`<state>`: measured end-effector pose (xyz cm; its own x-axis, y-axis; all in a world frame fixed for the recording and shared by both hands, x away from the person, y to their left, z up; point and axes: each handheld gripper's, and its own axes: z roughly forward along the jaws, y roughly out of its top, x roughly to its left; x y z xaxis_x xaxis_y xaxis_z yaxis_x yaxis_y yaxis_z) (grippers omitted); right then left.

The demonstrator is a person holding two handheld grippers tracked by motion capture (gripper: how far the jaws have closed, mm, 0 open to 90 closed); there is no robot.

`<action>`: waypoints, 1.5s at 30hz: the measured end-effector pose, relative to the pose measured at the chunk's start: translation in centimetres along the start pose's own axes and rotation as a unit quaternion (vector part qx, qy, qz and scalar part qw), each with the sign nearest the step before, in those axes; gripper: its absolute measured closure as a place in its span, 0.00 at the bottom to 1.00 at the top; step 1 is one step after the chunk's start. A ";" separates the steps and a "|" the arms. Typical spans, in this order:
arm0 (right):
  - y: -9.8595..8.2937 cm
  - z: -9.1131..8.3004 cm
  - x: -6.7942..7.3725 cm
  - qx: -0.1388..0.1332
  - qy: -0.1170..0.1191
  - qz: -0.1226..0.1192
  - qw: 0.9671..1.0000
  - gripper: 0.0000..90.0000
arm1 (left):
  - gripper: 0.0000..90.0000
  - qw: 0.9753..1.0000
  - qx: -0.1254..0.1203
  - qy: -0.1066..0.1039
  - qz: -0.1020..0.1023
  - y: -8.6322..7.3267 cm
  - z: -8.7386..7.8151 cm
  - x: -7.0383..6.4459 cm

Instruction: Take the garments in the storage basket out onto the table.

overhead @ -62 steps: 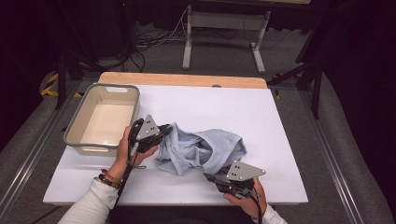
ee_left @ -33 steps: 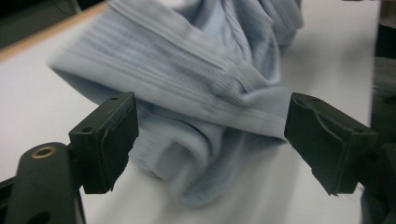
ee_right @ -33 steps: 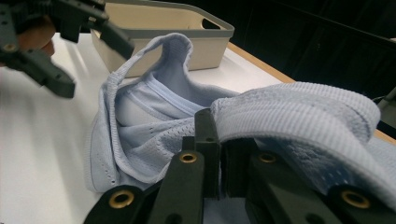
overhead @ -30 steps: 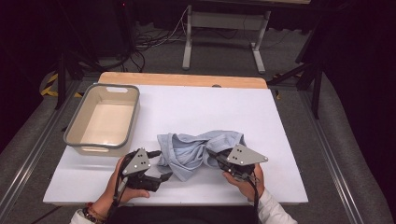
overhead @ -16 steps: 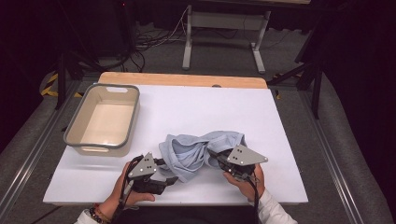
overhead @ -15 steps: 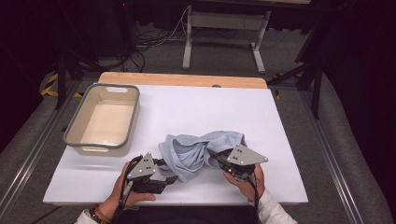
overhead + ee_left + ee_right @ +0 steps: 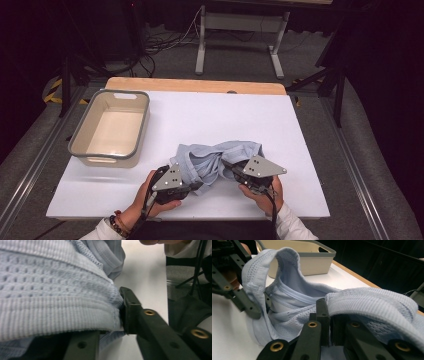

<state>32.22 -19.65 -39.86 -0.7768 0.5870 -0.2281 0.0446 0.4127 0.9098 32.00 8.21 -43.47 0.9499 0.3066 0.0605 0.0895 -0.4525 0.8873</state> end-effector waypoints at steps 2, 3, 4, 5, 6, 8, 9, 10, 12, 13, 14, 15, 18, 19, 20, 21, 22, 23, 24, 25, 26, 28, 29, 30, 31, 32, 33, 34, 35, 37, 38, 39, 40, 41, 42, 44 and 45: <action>0.0 -0.1 0.0 -0.001 0.000 0.001 1.000 0.96 | 0.91 1.000 -0.001 0.011 0.004 0.0 -0.4 0.1; 0.0 -0.2 -0.1 -0.002 0.002 0.003 1.000 0.96 | 0.92 1.000 -0.005 0.015 0.002 0.1 -0.7 0.3; 0.0 -0.3 -0.1 -0.003 0.004 0.003 1.000 0.96 | 0.93 1.000 -0.009 0.020 0.002 0.2 -1.1 0.4; 0.1 -0.4 -0.1 -0.005 0.004 0.004 1.000 0.96 | 0.94 1.000 -0.015 0.025 0.001 0.3 -1.6 0.5; 0.2 -0.6 -0.1 -0.008 0.006 0.005 1.000 0.96 | 0.94 0.999 -0.020 0.026 0.000 0.4 -1.9 0.6; 0.4 -0.9 -0.1 -0.014 0.008 0.007 1.000 0.96 | 0.95 0.999 -0.028 0.041 0.008 0.8 -2.8 0.8; 0.6 -1.1 0.0 -0.017 0.010 0.007 1.000 0.96 | 0.95 0.998 -0.037 0.046 0.008 1.0 -3.3 0.8; 0.9 -1.4 0.1 -0.022 0.011 0.005 1.000 0.95 | 0.95 0.998 -0.050 0.048 0.013 1.5 -3.9 0.8; 1.8 -2.2 0.3 -0.036 0.009 -0.002 0.999 0.95 | 0.95 0.996 -0.062 0.056 0.030 2.4 -4.9 0.7; 2.1 -2.5 0.3 -0.039 0.008 -0.005 0.999 0.95 | 0.95 0.995 -0.068 0.063 0.044 3.0 -5.5 0.6; 2.7 -2.9 0.4 -0.044 0.006 -0.008 0.999 0.96 | 0.95 0.994 -0.073 0.066 0.047 3.3 -5.7 0.5; 3.0 -3.2 0.4 -0.047 0.005 -0.009 0.999 0.96 | 0.95 0.993 -0.077 0.072 0.054 3.9 -6.2 0.5; 4.7 -4.1 0.5 -0.061 0.001 -0.017 0.998 0.96 | 0.96 0.990 -0.095 0.084 0.059 4.9 -7.3 0.8; 5.2 -4.3 0.5 -0.063 0.002 -0.018 0.998 0.96 | 0.96 0.989 -0.102 0.090 0.064 5.4 -7.7 0.8; 5.8 -4.6 0.4 -0.066 0.001 -0.018 0.998 0.96 | 0.96 0.988 -0.106 0.093 0.067 5.8 -8.1 0.9; 6.3 -4.7 0.3 -0.068 0.005 -0.015 0.998 0.96 | 0.96 0.987 -0.109 0.098 0.071 6.2 -8.5 1.0; 6.8 -4.9 0.2 -0.070 0.007 -0.012 0.997 0.96 | 0.96 0.986 -0.112 0.101 0.073 6.6 -8.8 1.0; 7.3 -5.0 0.1 -0.071 0.007 -0.013 0.997 0.96 | 0.96 0.986 -0.112 0.101 0.073 6.6 -8.8 1.0; 8.0 -5.2 -0.1 -0.070 0.011 -0.013 0.997 0.96 | 0.96 0.984 -0.121 0.106 0.073 7.4 -9.6 1.3; 8.0 -5.2 -0.1 -0.070 0.011 -0.013 0.997 0.96 | 0.96 0.984 -0.121 0.106 0.073 7.4 -9.6 1.3; 9.2 -5.6 -0.3 -0.073 0.013 -0.014 0.997 0.96 | 0.96 0.983 -0.124 0.109 0.076 7.8 -10.0 1.4; 10.2 -5.9 -0.5 -0.081 0.014 -0.016 0.996 0.96 | 0.96 0.981 -0.132 0.117 0.079 9.1 -11.0 1.7; 10.7 -6.1 -0.6 -0.085 0.017 -0.016 0.996 0.96 | 0.96 0.980 -0.134 0.120 0.081 9.6 -11.3 1.8; 11.2 -6.2 -0.6 -0.087 0.020 -0.016 0.996 0.96 | 0.96 0.980 -0.138 0.122 0.081 10.0 -11.7 2.0; 11.2 -6.2 -0.6 -0.087 0.020 -0.016 0.996 0.96 | 0.96 0.980 -0.138 0.122 0.081 10.0 -11.7 2.0; 11.5 -6.3 -0.6 -0.090 0.019 -0.017 0.996 0.96 | 0.96 0.979 -0.142 0.118 0.080 10.5 -12.1 2.1; 12.1 -6.5 -0.6 -0.095 0.017 -0.020 0.995 0.96 | 0.96 0.978 -0.142 0.122 0.087 11.4 -12.8 2.1; 12.1 -6.5 -0.6 -0.095 0.017 -0.020 0.995 0.96 | 0.96 0.978 -0.142 0.122 0.087 11.4 -12.8 2.1; 12.5 -7.0 -0.7 -0.106 0.018 -0.015 0.994 0.96 | 0.96 0.978 -0.143 0.123 0.089 11.8 -13.1 2.1; 12.7 -7.4 -0.9 -0.116 0.023 -0.007 0.993 0.96 | 0.96 0.978 -0.147 0.117 0.089 12.6 -13.9 2.2; 12.7 -7.4 -0.9 -0.116 0.023 -0.007 0.993 0.96 | 0.96 0.978 -0.147 0.116 0.088 12.9 -14.3 2.2; 12.8 -7.8 -1.0 -0.121 0.022 -0.004 0.992 0.96 | 0.96 0.979 -0.143 0.116 0.091 13.2 -14.5 2.2; 12.8 -7.8 -1.0 -0.121 0.022 -0.004 0.992 0.96 | 0.96 0.979 -0.139 0.114 0.093 13.4 -14.6 2.1; 12.8 -8.0 -1.1 -0.124 0.023 -0.003 0.992 0.96 | 0.96 0.980 -0.133 0.114 0.095 13.5 -14.7 2.0; 12.8 -8.0 -1.1 -0.124 0.023 -0.003 0.992 0.96 | 0.96 0.981 -0.127 0.115 0.096 13.6 -14.6 2.0; 12.6 -7.9 -1.2 -0.121 0.022 0.003 0.992 0.96 | 0.96 0.983 -0.109 0.113 0.093 13.5 -13.8 2.3; 12.6 -7.9 -1.2 -0.121 0.022 0.003 0.992 0.96 | 0.96 0.983 -0.109 0.113 0.093 13.5 -13.8 2.3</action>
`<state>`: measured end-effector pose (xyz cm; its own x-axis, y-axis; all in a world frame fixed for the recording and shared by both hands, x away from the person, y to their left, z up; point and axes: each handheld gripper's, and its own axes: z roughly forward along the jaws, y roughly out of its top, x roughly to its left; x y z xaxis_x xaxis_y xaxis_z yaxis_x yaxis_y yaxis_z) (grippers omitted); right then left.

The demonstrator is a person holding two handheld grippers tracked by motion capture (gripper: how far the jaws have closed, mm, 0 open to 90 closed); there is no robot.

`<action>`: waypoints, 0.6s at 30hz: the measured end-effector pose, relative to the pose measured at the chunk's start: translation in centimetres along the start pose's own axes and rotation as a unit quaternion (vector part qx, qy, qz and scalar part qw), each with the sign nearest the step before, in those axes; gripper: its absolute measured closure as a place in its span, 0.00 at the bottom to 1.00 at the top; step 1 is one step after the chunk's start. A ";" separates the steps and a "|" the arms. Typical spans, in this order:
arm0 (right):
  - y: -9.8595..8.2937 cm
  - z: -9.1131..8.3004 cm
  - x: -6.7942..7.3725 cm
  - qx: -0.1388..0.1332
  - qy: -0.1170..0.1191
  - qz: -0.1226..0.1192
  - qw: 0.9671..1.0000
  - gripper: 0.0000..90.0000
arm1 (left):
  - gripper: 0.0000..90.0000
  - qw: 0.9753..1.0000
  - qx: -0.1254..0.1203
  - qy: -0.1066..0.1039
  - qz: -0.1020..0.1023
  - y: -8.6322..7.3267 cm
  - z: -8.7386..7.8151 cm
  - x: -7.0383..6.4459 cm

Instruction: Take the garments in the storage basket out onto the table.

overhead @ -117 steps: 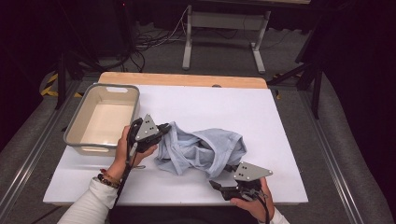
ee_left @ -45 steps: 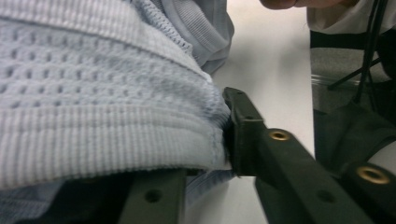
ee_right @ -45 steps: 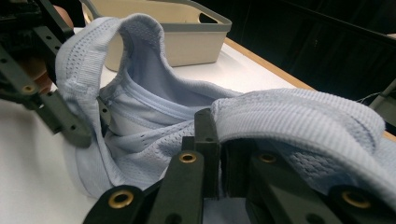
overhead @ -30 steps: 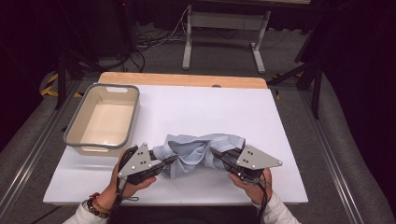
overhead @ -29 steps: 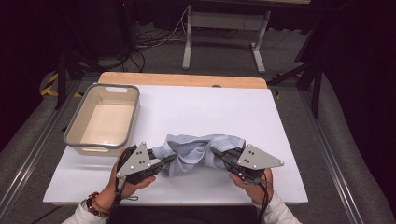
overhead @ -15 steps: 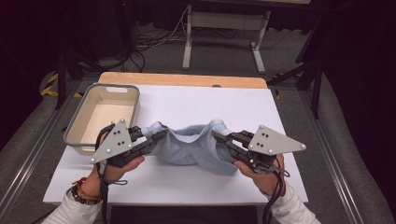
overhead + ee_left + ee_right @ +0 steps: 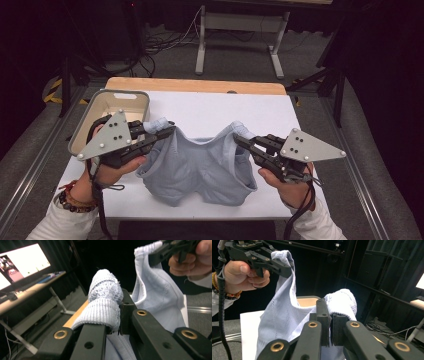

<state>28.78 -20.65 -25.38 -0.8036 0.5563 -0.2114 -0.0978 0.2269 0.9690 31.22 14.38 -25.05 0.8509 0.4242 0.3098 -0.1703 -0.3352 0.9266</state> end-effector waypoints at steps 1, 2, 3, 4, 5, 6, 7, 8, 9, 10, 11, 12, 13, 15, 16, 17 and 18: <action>-0.2 0.1 -0.1 0.002 -0.001 0.001 1.000 0.96 | 0.96 1.000 0.006 -0.004 -0.003 -0.2 0.4 0.1; -0.6 0.4 -0.4 0.009 -0.003 0.005 1.000 0.96 | 0.96 1.000 0.017 -0.006 -0.005 -0.8 1.2 0.3; -0.9 0.5 -0.6 0.014 -0.003 0.007 1.000 0.96 | 0.96 1.000 0.017 -0.006 -0.005 -0.8 1.2 0.3; -0.9 0.5 -0.6 0.014 -0.003 0.007 1.000 0.96 | 0.96 1.000 0.020 -0.008 -0.009 -1.1 1.6 0.4; -1.5 1.0 -1.2 0.022 -0.005 0.013 1.000 0.96 | 0.96 1.000 0.025 -0.006 -0.010 -1.3 2.0 0.5; -1.7 1.2 -1.5 0.026 -0.008 0.016 0.999 0.96 | 0.96 1.000 0.029 -0.003 -0.011 -1.5 2.4 0.8; -1.7 1.2 -1.5 0.026 -0.008 0.016 0.999 0.96 | 0.96 0.999 0.030 0.001 -0.015 -1.7 2.8 1.0; -2.0 1.4 -1.9 0.029 -0.013 0.020 0.999 0.96 | 0.96 0.999 0.032 0.002 -0.019 -1.8 3.2 1.5; -2.3 1.6 -2.5 0.032 -0.018 0.024 0.999 0.96 | 0.96 0.999 0.034 0.004 -0.021 -1.9 3.5 1.7; -2.6 1.8 -3.2 0.033 -0.022 0.032 0.999 0.96 | 0.96 0.999 0.042 0.012 -0.024 -2.0 4.1 2.3; -2.7 1.9 -3.6 0.035 -0.025 0.035 0.998 0.96 | 0.96 0.999 0.041 0.012 -0.028 -2.1 4.4 2.6; -2.7 1.9 -3.6 0.035 -0.025 0.035 0.998 0.96 | 0.96 0.999 0.041 0.012 -0.028 -2.1 4.4 2.6; -2.9 2.1 -4.3 0.036 -0.032 0.041 0.998 0.96 | 0.96 0.998 0.044 0.015 -0.029 -2.2 4.7 2.9; -2.9 2.2 -4.6 0.037 -0.034 0.044 0.998 0.96 | 0.96 0.998 0.041 0.017 -0.036 -2.3 5.1 3.3; -3.0 2.3 -5.1 0.036 -0.039 0.046 0.998 0.96 | 0.96 0.998 0.041 0.021 -0.037 -2.3 5.4 3.7; -3.0 2.4 -5.3 0.038 -0.041 0.047 0.997 0.96 | 0.96 0.998 0.043 0.025 -0.037 -2.3 5.6 3.7; -3.0 2.4 -5.3 0.038 -0.041 0.047 0.997 0.96 | 0.96 0.998 0.043 0.025 -0.037 -2.3 5.6 3.7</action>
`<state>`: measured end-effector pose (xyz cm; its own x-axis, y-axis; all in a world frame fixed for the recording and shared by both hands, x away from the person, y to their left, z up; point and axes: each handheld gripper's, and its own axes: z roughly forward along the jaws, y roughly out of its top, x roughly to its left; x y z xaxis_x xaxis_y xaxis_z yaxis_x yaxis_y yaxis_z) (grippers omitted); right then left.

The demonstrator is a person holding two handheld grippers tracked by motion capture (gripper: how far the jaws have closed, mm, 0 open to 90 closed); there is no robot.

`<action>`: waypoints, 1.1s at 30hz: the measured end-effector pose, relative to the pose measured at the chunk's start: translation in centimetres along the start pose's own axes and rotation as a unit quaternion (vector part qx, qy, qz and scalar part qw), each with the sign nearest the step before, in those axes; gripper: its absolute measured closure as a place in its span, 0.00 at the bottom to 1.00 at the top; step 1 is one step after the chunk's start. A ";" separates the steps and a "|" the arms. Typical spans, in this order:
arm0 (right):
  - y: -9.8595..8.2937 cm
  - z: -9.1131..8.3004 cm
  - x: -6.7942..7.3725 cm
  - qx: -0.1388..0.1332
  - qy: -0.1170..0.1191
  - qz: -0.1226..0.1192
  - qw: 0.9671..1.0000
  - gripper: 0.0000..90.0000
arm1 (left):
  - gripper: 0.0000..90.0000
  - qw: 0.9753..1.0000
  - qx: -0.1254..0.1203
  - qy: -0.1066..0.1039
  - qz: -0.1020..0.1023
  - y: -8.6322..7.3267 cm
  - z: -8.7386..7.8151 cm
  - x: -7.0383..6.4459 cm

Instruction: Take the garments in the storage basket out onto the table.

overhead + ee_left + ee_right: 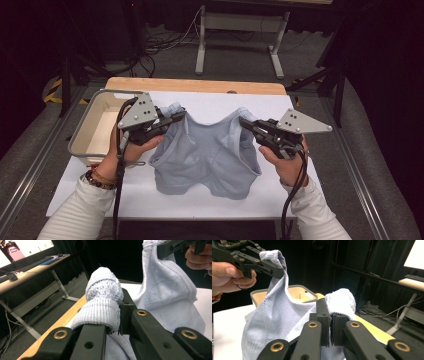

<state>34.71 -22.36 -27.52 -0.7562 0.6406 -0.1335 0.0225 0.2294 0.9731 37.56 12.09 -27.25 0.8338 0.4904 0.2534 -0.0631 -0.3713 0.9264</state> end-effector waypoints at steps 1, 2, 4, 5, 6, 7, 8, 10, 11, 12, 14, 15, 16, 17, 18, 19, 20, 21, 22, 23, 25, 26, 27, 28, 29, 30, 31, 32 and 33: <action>0.0 0.1 -0.1 0.002 -0.004 -0.002 1.000 0.96 | 0.96 1.000 0.002 0.003 0.000 0.0 0.2 0.1; 0.0 0.4 -0.5 0.005 -0.007 -0.001 1.000 0.96 | 0.96 1.000 0.003 0.005 -0.002 0.0 0.6 0.3; 0.0 0.7 -0.8 0.010 -0.014 -0.007 1.000 0.96 | 0.96 1.000 0.006 0.008 -0.003 0.0 0.8 0.4; 0.0 0.9 -1.0 0.012 -0.016 -0.006 1.000 0.96 | 0.96 1.000 0.008 0.012 -0.001 0.0 1.0 0.6; 0.0 0.9 -1.0 0.012 -0.016 -0.006 1.000 0.96 | 0.96 1.000 0.010 0.013 -0.004 0.0 1.2 0.6; 0.0 1.1 -1.2 0.015 -0.018 -0.005 1.000 0.96 | 0.96 1.000 0.014 0.016 0.000 0.0 1.4 0.8; 0.0 1.3 -1.4 0.018 -0.020 -0.006 1.000 0.96 | 0.96 1.000 0.015 0.018 0.000 0.0 1.7 0.9; -0.1 1.8 -1.8 0.024 -0.023 -0.005 0.999 0.96 | 0.96 1.000 0.021 0.023 0.000 -0.1 2.2 1.2; -0.2 2.1 -2.0 0.027 -0.024 -0.004 0.999 0.96 | 0.96 0.999 0.023 0.028 -0.003 -0.2 2.4 1.4; -0.3 2.4 -2.1 0.030 -0.027 -0.005 0.999 0.96 | 0.96 0.999 0.027 0.030 -0.007 -0.3 2.8 1.6; -0.5 2.9 -2.5 0.034 -0.031 -0.003 0.999 0.96 | 0.96 0.999 0.031 0.038 -0.013 -0.6 3.3 2.0; -0.6 3.2 -2.8 0.037 -0.032 -0.002 0.999 0.96 | 0.96 0.998 0.035 0.041 -0.017 -0.7 3.5 2.1; -0.8 3.5 -3.0 0.039 -0.033 0.001 0.999 0.96 | 0.96 0.998 0.037 0.043 -0.018 -0.8 3.7 2.2; -0.9 3.6 -3.1 0.039 -0.033 0.003 0.999 0.96 | 0.96 0.998 0.043 0.050 -0.019 -0.9 4.0 2.4; -1.0 3.9 -3.4 0.044 -0.035 0.005 0.998 0.96 | 0.96 0.997 0.047 0.053 -0.021 -1.0 4.3 2.5; -1.2 4.2 -3.6 0.048 -0.037 0.003 0.998 0.96 | 0.95 0.997 0.050 0.055 -0.024 -1.2 4.6 2.7; -1.3 4.4 -3.8 0.051 -0.039 0.006 0.998 0.96 | 0.95 0.997 0.052 0.057 -0.025 -1.2 4.8 2.8; -1.4 4.6 -4.0 0.052 -0.038 0.009 0.998 0.96 | 0.95 0.996 0.057 0.060 -0.024 -1.3 5.1 3.0; -1.6 4.8 -4.2 0.055 -0.038 0.012 0.998 0.96 | 0.95 0.996 0.060 0.061 -0.028 -1.5 5.4 3.1; -1.9 5.2 -4.6 0.059 -0.041 0.015 0.997 0.96 | 0.95 0.996 0.063 0.062 -0.027 -1.6 5.6 3.2; -2.0 5.5 -4.9 0.061 -0.041 0.018 0.997 0.96 | 0.95 0.995 0.068 0.066 -0.034 -1.9 6.2 3.5; -2.2 5.8 -5.0 0.064 -0.042 0.019 0.997 0.96 | 0.95 0.995 0.070 0.067 -0.039 -2.1 6.6 3.6; -2.4 6.0 -5.2 0.067 -0.044 0.020 0.997 0.96 | 0.95 0.994 0.073 0.070 -0.040 -2.2 6.9 3.7; -2.7 6.3 -5.4 0.069 -0.045 0.022 0.996 0.96 | 0.95 0.994 0.076 0.072 -0.045 -2.4 7.3 3.7; -2.9 6.5 -5.5 0.072 -0.046 0.025 0.996 0.96 | 0.95 0.993 0.075 0.071 -0.048 -2.6 7.6 3.8; -3.2 6.8 -5.7 0.074 -0.046 0.029 0.996 0.96 | 0.95 0.993 0.076 0.073 -0.052 -2.8 7.9 3.8; -3.5 7.0 -5.9 0.076 -0.046 0.034 0.995 0.96 | 0.95 0.993 0.079 0.073 -0.055 -3.1 8.3 3.8; -3.7 7.2 -6.0 0.078 -0.045 0.035 0.995 0.96 | 0.95 0.992 0.081 0.074 -0.058 -3.3 8.6 3.9; -3.9 7.3 -6.1 0.080 -0.045 0.035 0.995 0.96 | 0.95 0.992 0.083 0.075 -0.057 -3.5 8.8 3.9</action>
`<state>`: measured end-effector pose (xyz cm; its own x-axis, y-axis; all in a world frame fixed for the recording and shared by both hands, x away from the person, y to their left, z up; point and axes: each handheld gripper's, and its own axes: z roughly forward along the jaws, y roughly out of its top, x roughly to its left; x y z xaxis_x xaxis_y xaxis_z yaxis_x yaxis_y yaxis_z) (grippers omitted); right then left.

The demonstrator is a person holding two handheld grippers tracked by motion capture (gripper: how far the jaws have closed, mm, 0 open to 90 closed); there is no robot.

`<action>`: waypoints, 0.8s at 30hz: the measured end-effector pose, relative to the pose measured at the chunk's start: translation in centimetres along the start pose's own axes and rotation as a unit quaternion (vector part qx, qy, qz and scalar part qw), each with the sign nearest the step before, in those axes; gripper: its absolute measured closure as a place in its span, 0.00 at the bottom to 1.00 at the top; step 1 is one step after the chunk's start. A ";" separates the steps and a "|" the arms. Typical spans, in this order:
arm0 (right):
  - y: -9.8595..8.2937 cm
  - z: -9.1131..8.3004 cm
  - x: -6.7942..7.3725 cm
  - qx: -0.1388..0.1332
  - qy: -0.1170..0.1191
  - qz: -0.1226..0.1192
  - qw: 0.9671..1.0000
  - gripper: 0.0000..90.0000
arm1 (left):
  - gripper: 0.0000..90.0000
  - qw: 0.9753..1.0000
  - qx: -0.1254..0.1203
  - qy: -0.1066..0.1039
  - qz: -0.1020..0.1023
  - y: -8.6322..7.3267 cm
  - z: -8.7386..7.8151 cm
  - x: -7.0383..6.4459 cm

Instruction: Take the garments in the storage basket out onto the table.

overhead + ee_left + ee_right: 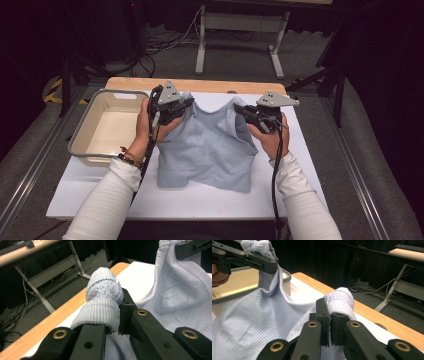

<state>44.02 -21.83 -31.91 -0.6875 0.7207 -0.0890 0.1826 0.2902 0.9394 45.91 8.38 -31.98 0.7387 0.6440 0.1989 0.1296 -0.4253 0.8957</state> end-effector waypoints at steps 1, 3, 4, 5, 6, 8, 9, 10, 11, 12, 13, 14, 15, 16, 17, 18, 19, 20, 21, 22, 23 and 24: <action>-0.2 0.2 -0.1 0.000 -0.002 0.003 1.000 0.96 | 0.95 1.000 0.002 0.000 -0.007 -0.2 0.3 0.0; -0.6 0.5 -0.4 0.002 -0.003 0.008 1.000 0.96 | 0.95 1.000 0.005 0.000 -0.011 -0.5 0.8 0.1; -0.7 0.6 -0.5 0.002 -0.005 0.009 1.000 0.96 | 0.95 1.000 0.007 0.001 -0.014 -0.7 1.1 0.0; -0.8 0.7 -0.6 0.003 -0.005 0.012 1.000 0.96 | 0.95 1.000 0.009 0.002 -0.017 -0.9 1.3 0.1; -1.1 1.0 -0.7 0.007 -0.010 0.011 1.000 0.96 | 0.95 1.000 0.010 0.001 -0.019 -1.0 1.5 0.1; -1.2 1.1 -0.8 0.010 -0.013 0.009 1.000 0.96 | 0.95 1.000 0.011 0.003 -0.022 -1.2 1.9 0.1; -1.3 1.2 -0.8 0.011 -0.014 0.010 1.000 0.96 | 0.95 1.000 0.013 0.005 -0.020 -1.4 2.1 0.1; -1.5 1.4 -0.9 0.014 -0.015 0.012 1.000 0.96 | 0.95 1.000 0.015 0.007 -0.019 -1.4 2.3 0.0; -1.6 1.5 -0.9 0.017 -0.017 0.013 1.000 0.96 | 0.95 1.000 0.019 0.010 -0.016 -1.5 2.4 0.0; -1.8 1.6 -1.0 0.019 -0.018 0.014 1.000 0.96 | 0.95 1.000 0.019 0.013 -0.014 -1.6 2.6 -0.1; -1.9 1.8 -1.1 0.019 -0.019 0.016 1.000 0.95 | 0.95 1.000 0.021 0.012 -0.014 -1.7 2.7 -0.1; -2.1 1.9 -1.1 0.021 -0.020 0.016 0.999 0.95 | 0.95 1.000 0.022 0.011 -0.017 -1.8 2.9 -0.1; -2.2 2.1 -1.2 0.023 -0.021 0.016 0.999 0.95 | 0.95 1.000 0.024 0.015 -0.015 -1.9 3.0 -0.1; -2.3 2.2 -1.3 0.023 -0.021 0.019 0.999 0.95 | 0.95 0.999 0.024 0.013 -0.018 -2.0 3.2 -0.1; -2.3 2.3 -1.3 0.024 -0.021 0.019 0.999 0.95 | 0.95 0.999 0.027 0.014 -0.019 -2.1 3.3 0.0; -2.5 2.6 -1.5 0.028 -0.024 0.021 0.999 0.94 | 0.95 0.999 0.027 0.014 -0.019 -2.2 3.4 0.0; -2.5 2.6 -1.5 0.028 -0.024 0.021 0.999 0.94 | 0.95 0.999 0.029 0.014 -0.020 -2.4 3.6 0.1; -2.6 2.7 -1.5 0.030 -0.025 0.023 0.999 0.94 | 0.95 0.999 0.029 0.016 -0.022 -2.5 3.7 0.0; -2.7 2.9 -1.5 0.032 -0.025 0.025 0.999 0.93 | 0.94 0.999 0.029 0.017 -0.024 -2.6 3.8 0.0; -2.7 3.0 -1.6 0.033 -0.027 0.025 0.999 0.93 | 0.93 0.999 0.029 0.020 -0.022 -2.7 3.9 0.1; -2.8 3.1 -1.6 0.034 -0.028 0.026 0.999 0.92 | 0.91 0.999 0.029 0.021 -0.026 -2.8 4.0 0.1; -2.9 3.2 -1.6 0.035 -0.029 0.026 0.999 0.92 | 0.88 0.999 0.029 0.025 -0.034 -3.0 4.1 0.1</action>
<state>46.83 -21.84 -35.51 -0.6341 0.7707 -0.0622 0.2675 0.2941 0.9176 48.29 7.13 -36.24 0.6939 0.7022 0.1594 0.2174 -0.4154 0.8833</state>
